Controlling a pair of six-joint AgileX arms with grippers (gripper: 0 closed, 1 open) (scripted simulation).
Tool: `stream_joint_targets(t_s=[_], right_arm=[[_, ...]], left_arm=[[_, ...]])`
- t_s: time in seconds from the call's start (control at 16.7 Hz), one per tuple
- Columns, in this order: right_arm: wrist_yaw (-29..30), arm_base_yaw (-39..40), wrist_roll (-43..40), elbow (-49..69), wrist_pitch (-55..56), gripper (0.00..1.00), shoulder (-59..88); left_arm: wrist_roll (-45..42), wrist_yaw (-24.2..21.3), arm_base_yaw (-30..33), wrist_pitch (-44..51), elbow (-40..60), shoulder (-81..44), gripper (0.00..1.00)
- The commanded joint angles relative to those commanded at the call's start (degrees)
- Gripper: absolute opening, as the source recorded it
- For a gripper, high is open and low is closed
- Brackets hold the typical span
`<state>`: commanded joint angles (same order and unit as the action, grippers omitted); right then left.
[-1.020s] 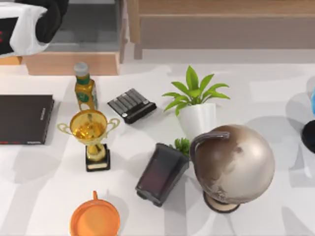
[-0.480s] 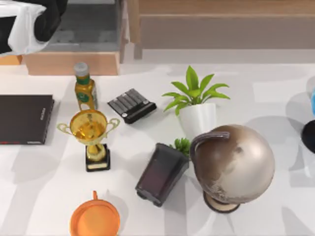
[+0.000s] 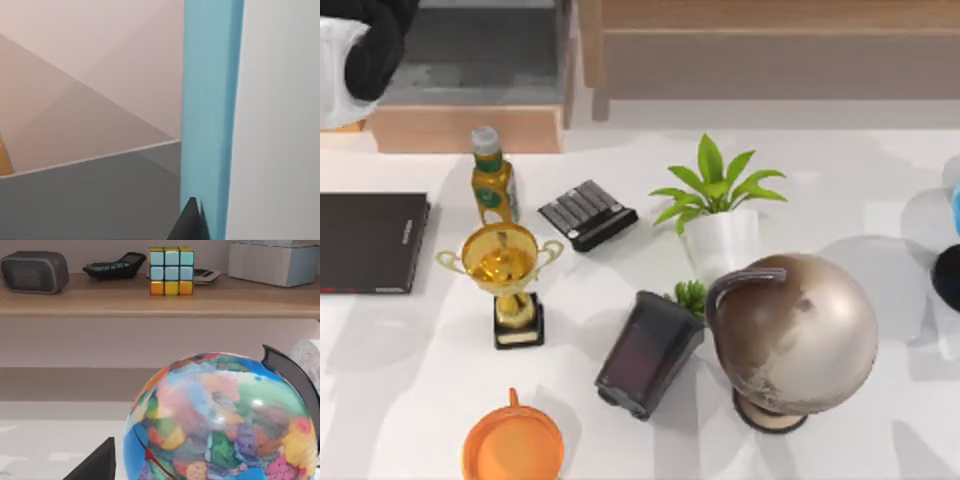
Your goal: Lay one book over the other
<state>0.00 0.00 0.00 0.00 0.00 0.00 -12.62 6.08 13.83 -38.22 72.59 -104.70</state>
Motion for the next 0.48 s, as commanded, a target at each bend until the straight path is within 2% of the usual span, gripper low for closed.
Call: stream_joint_targets(t_s=[0.48], right_arm=[[0.0, 0.0, 0.0, 0.0, 0.0, 1.0, 0.0]], left_arm=[[-35.6, -15.3, -7.1, -9.5, -19.9, 19.5, 0.0]])
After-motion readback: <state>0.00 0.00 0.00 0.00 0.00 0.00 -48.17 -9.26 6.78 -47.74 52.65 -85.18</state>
